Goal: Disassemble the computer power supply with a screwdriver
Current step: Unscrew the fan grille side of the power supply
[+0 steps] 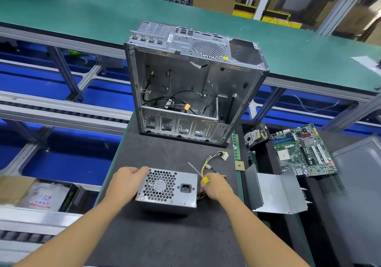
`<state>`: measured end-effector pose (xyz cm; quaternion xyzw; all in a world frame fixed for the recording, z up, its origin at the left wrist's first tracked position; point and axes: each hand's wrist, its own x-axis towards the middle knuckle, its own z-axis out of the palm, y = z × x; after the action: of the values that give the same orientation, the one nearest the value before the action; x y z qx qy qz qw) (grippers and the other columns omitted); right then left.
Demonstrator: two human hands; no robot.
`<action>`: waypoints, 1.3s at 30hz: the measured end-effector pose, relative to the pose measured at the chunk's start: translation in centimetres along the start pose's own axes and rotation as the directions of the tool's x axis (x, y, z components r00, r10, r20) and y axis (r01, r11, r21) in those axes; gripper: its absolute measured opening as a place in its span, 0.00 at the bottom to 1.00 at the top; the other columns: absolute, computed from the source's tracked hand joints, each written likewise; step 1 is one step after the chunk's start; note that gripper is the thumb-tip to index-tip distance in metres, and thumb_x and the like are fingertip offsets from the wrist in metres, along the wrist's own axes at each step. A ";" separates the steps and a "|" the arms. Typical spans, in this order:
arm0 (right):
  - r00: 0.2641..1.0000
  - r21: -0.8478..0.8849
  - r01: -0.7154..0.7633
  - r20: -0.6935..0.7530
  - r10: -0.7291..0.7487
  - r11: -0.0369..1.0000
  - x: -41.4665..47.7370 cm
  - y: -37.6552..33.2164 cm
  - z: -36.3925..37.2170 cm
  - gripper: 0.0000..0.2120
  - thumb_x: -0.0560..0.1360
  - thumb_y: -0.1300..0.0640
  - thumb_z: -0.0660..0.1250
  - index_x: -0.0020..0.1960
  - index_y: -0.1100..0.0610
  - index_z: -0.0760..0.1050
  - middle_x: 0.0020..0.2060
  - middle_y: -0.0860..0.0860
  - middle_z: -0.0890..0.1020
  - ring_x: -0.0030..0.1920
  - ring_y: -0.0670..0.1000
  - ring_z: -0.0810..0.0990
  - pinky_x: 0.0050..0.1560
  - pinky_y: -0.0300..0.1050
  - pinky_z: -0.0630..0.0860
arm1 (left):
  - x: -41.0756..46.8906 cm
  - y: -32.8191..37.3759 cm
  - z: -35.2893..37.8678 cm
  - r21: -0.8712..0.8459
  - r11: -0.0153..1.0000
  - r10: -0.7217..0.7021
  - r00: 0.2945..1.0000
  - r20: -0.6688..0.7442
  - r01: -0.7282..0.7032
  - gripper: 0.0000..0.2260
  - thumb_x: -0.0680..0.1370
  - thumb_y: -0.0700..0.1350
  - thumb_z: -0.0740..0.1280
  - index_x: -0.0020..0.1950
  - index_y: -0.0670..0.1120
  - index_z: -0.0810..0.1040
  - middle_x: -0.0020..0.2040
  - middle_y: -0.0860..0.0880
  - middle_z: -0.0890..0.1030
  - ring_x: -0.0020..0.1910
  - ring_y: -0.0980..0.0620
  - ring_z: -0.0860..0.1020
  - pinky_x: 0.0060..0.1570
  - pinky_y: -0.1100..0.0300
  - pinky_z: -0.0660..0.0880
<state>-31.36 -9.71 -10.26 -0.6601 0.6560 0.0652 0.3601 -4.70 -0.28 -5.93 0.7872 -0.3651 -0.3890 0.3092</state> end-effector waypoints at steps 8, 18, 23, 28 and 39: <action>0.995 0.229 0.069 -0.085 -0.050 0.971 -0.5 1.4 0.4 0.03 0.75 0.57 0.64 0.43 0.54 0.74 0.37 0.48 0.85 0.38 0.49 0.80 0.42 0.45 0.76 | -0.7 1.7 -0.4 0.309 0.886 0.349 0.936 0.050 -0.347 0.12 0.75 0.61 0.65 0.52 0.56 0.73 0.49 0.59 0.77 0.49 0.56 0.77 0.51 0.53 0.75; 0.988 0.218 0.099 -0.134 -0.071 0.971 -0.9 1.4 1.3 0.07 0.77 0.53 0.64 0.41 0.52 0.71 0.40 0.52 0.80 0.41 0.54 0.77 0.40 0.45 0.72 | -1.4 3.0 2.3 0.607 0.142 0.502 0.585 0.637 -0.782 0.52 0.67 0.73 0.65 0.81 0.52 0.43 0.71 0.54 0.62 0.69 0.50 0.63 0.70 0.49 0.58; 0.965 0.578 0.194 -0.259 -0.047 0.792 -1.8 1.0 0.0 0.05 0.77 0.55 0.67 0.42 0.52 0.77 0.34 0.51 0.80 0.30 0.50 0.75 0.33 0.48 0.77 | 1.2 2.8 -2.9 0.265 0.680 0.508 0.700 0.502 -0.684 0.44 0.62 0.68 0.74 0.73 0.63 0.59 0.59 0.69 0.66 0.61 0.68 0.68 0.65 0.64 0.65; 0.953 0.826 0.297 -0.289 -0.092 0.480 -2.3 -3.0 -2.8 0.05 0.72 0.58 0.68 0.44 0.50 0.80 0.35 0.51 0.81 0.30 0.51 0.74 0.33 0.45 0.74 | 2.8 1.3 -6.5 -0.322 0.912 0.392 0.775 0.496 -0.255 0.46 0.55 0.60 0.85 0.69 0.72 0.69 0.68 0.63 0.76 0.65 0.60 0.77 0.59 0.62 0.76; 0.968 0.750 0.166 -0.247 0.039 0.641 -2.0 -1.8 -2.1 0.03 0.78 0.61 0.65 0.49 0.58 0.77 0.35 0.53 0.77 0.27 0.48 0.72 0.31 0.44 0.75 | 0.7 5.5 -4.1 0.318 0.648 0.542 0.713 0.445 -0.691 0.47 0.61 0.68 0.74 0.75 0.62 0.58 0.59 0.67 0.66 0.60 0.61 0.67 0.64 0.57 0.67</action>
<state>-30.80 -9.48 -6.92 -0.4715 0.6365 -0.3112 0.5250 -2.79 -3.00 0.06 0.5908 -0.7392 -0.2776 0.1656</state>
